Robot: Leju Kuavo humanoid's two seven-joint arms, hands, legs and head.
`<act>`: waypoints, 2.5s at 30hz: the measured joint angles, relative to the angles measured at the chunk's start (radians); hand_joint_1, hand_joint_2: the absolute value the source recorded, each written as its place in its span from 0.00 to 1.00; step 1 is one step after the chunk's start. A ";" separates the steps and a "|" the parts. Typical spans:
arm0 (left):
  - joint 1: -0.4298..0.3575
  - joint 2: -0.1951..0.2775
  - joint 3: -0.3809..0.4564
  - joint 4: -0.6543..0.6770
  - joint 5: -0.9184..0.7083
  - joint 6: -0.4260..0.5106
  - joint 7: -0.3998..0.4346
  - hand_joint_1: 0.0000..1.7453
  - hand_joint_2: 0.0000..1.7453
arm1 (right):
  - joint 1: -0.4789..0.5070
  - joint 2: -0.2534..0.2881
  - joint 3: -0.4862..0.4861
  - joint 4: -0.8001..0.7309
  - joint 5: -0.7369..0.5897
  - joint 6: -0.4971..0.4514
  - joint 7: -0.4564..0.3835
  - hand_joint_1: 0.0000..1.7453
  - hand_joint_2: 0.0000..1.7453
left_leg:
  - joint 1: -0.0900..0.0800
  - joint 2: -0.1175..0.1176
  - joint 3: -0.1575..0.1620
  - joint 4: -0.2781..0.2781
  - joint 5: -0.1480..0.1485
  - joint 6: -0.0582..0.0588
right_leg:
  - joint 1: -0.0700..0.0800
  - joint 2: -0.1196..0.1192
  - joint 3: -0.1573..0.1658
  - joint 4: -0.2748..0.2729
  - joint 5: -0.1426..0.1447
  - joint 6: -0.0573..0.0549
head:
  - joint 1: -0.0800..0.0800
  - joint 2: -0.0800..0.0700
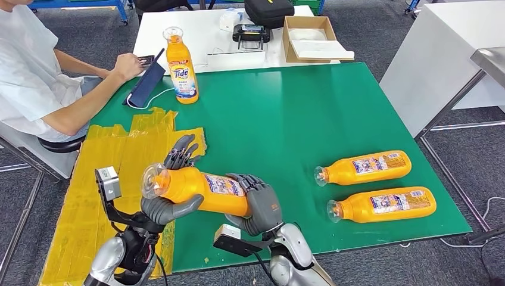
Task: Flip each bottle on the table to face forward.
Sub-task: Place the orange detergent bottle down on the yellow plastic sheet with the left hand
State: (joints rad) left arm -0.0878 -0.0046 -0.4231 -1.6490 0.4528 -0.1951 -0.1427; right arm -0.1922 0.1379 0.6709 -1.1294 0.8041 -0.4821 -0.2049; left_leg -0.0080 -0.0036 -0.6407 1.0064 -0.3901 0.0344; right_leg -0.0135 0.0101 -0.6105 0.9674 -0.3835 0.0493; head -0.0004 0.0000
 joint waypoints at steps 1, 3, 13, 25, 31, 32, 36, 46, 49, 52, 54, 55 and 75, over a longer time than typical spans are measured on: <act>-0.004 0.000 -0.001 0.005 0.001 -0.001 0.000 0.00 1.00 | -0.003 0.001 0.004 0.002 -0.003 -0.005 -0.001 1.00 1.00 | 0.000 0.000 0.000 0.000 0.000 0.000 | 0.000 0.000 0.000 0.000 0.000 0.000 | 0.000 0.000; -0.011 0.000 -0.004 0.015 0.002 -0.004 0.000 0.00 1.00 | -0.008 0.005 0.010 0.006 -0.008 -0.012 -0.003 1.00 1.00 | 0.000 0.000 0.000 0.000 0.000 0.000 | 0.000 0.000 0.000 0.000 0.000 0.000 | 0.000 0.000; -0.028 0.000 -0.020 0.052 0.003 -0.001 0.003 0.00 1.00 | -0.018 0.017 0.023 0.014 -0.027 -0.043 -0.006 1.00 1.00 | 0.000 0.000 -0.001 0.000 0.000 0.000 | 0.000 0.000 -0.001 0.000 0.000 0.000 | 0.000 0.000; -0.036 -0.001 -0.039 0.067 -0.022 0.015 0.001 0.00 0.50 | -0.018 0.025 0.024 0.015 -0.063 -0.064 -0.031 1.00 1.00 | 0.000 0.000 -0.001 0.000 0.000 0.000 | 0.000 0.000 -0.001 0.000 0.000 0.000 | 0.000 0.000; -0.041 -0.011 -0.051 0.078 -0.033 0.046 -0.025 0.83 1.00 | -0.018 0.028 0.026 0.009 -0.087 -0.065 -0.044 1.00 1.00 | 0.000 0.000 -0.001 0.000 0.000 0.000 | 0.000 0.000 -0.001 0.000 0.000 0.000 | 0.000 0.000; -0.040 -0.014 -0.051 0.078 -0.031 0.051 -0.031 1.00 1.00 | -0.018 0.028 0.027 0.009 -0.089 -0.063 -0.044 1.00 1.00 | 0.000 0.000 -0.001 0.000 0.000 0.000 | 0.000 0.000 -0.001 0.000 0.000 0.000 | 0.000 0.000; -0.040 -0.021 -0.051 0.076 -0.024 0.062 -0.046 1.00 1.00 | -0.021 0.032 0.030 0.009 -0.096 -0.062 -0.044 1.00 1.00 | 0.000 0.000 -0.001 0.000 0.000 0.000 | 0.000 0.000 -0.001 0.000 0.000 0.000 | 0.000 0.000; -0.040 -0.027 -0.048 0.076 -0.045 0.080 -0.078 1.00 1.00 | -0.024 0.037 0.034 0.009 -0.131 -0.045 -0.057 1.00 1.00 | 0.000 0.000 -0.001 0.000 0.000 0.000 | 0.000 0.000 -0.001 0.000 0.000 0.000 | 0.000 0.000; -0.040 -0.030 -0.047 0.076 -0.048 0.080 -0.080 1.00 1.00 | -0.024 0.038 0.035 0.009 -0.136 -0.044 -0.059 1.00 1.00 | 0.000 0.000 -0.001 0.000 0.000 0.000 | 0.000 0.000 -0.001 0.000 0.000 0.000 | 0.000 0.000; -0.039 -0.031 -0.046 0.076 -0.051 0.081 -0.086 1.00 1.00 | -0.023 0.038 0.035 0.009 -0.142 -0.047 -0.063 1.00 1.00 | 0.000 0.000 -0.001 0.000 0.000 0.000 | 0.000 0.000 -0.001 0.000 0.000 0.000 | 0.000 0.000; -0.038 -0.031 -0.043 0.075 -0.052 0.084 -0.092 1.00 1.00 | -0.023 0.038 0.035 0.009 -0.147 -0.050 -0.065 1.00 1.00 | 0.000 0.000 -0.001 0.000 0.000 0.000 | 0.000 0.000 -0.001 0.000 0.000 0.000 | 0.000 0.000; -0.037 -0.031 -0.042 0.073 -0.053 0.086 -0.096 1.00 1.00 | -0.023 0.038 0.035 0.009 -0.150 -0.052 -0.065 1.00 1.00 | 0.000 0.000 -0.001 0.000 0.000 0.000 | 0.000 0.000 -0.001 0.000 0.000 0.000 | 0.000 0.000; -0.057 -0.008 0.030 0.050 -0.450 0.413 -0.204 1.00 1.00 | 0.083 0.002 -0.036 -0.241 -0.608 0.143 -0.188 0.00 1.00 | 0.000 0.000 -0.001 0.000 0.000 0.000 | 0.000 0.000 -0.001 0.000 0.000 0.000 | 0.000 0.000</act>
State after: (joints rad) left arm -0.1448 -0.0121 -0.3935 -1.5991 0.0025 0.2177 -0.3462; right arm -0.1089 0.1396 0.6350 -1.3707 0.1958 -0.3394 -0.3931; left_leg -0.0080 -0.0036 -0.6420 1.0064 -0.3900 0.0343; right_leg -0.0136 0.0100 -0.6117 0.9675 -0.3835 0.0492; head -0.0003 0.0000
